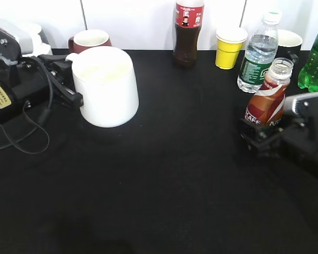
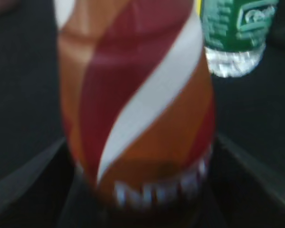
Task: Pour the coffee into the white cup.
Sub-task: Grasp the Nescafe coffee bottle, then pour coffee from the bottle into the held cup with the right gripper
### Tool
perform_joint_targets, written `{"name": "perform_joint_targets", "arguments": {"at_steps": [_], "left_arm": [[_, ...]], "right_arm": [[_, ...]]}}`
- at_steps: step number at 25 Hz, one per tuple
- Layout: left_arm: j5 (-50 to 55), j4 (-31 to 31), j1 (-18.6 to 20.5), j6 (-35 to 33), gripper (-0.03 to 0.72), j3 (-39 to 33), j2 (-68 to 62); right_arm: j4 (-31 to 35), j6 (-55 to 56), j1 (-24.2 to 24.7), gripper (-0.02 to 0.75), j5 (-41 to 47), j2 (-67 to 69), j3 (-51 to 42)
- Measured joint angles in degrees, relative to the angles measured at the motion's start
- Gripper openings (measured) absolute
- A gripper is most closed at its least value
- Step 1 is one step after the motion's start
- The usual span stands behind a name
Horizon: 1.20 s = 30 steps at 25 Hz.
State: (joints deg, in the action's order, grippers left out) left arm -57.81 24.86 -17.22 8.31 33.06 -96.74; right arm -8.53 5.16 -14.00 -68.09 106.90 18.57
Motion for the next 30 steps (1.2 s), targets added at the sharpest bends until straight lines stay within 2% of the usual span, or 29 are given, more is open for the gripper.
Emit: {"name": "perform_joint_targets", "arguments": {"at_steps": [3,7,13,16,18,22,25,27,29,30], "left_arm": [[0.0,0.1,0.0,0.0,0.035,0.0,0.0],[0.0,0.2,0.0,0.0,0.035,0.0,0.0],[0.0,2.5,0.0,0.0,0.035,0.0,0.0],[-0.1,8.7,-0.1,0.2,0.035,0.0,0.0],[0.1,9.7,-2.6,0.6,0.035,0.4,0.0],[4.8,10.0,-11.6,2.6,0.035,5.1,-1.5],[6.1,6.6,-17.5,3.2,0.035,8.8,-4.4],[6.6,5.5,-20.0,3.2,0.035,11.1,-6.0],[7.1,5.4,-21.1,3.2,0.035,13.4,-6.2],[7.3,5.2,-21.1,3.2,0.035,14.7,-6.2]], "right_arm": [[0.0,0.0,0.0,0.659,-1.0,3.3,3.3],[0.0,-0.2,0.0,0.519,-1.2,3.5,3.7],[0.0,-0.4,0.0,0.518,-1.2,3.5,3.7],[-0.6,-0.4,0.0,0.518,-1.5,3.1,2.8],[-2.6,-2.2,0.0,0.518,-0.7,0.8,0.5],[-5.3,-6.4,0.0,0.517,1.1,-11.3,-1.0],[-6.6,-9.8,0.0,0.516,2.1,-20.1,0.7],[-10.4,-11.5,0.0,0.516,11.4,-24.8,5.6],[-17.5,-14.4,0.0,0.516,19.7,-27.0,11.2],[-19.0,-15.8,0.0,0.516,21.8,-27.2,13.3]]}}
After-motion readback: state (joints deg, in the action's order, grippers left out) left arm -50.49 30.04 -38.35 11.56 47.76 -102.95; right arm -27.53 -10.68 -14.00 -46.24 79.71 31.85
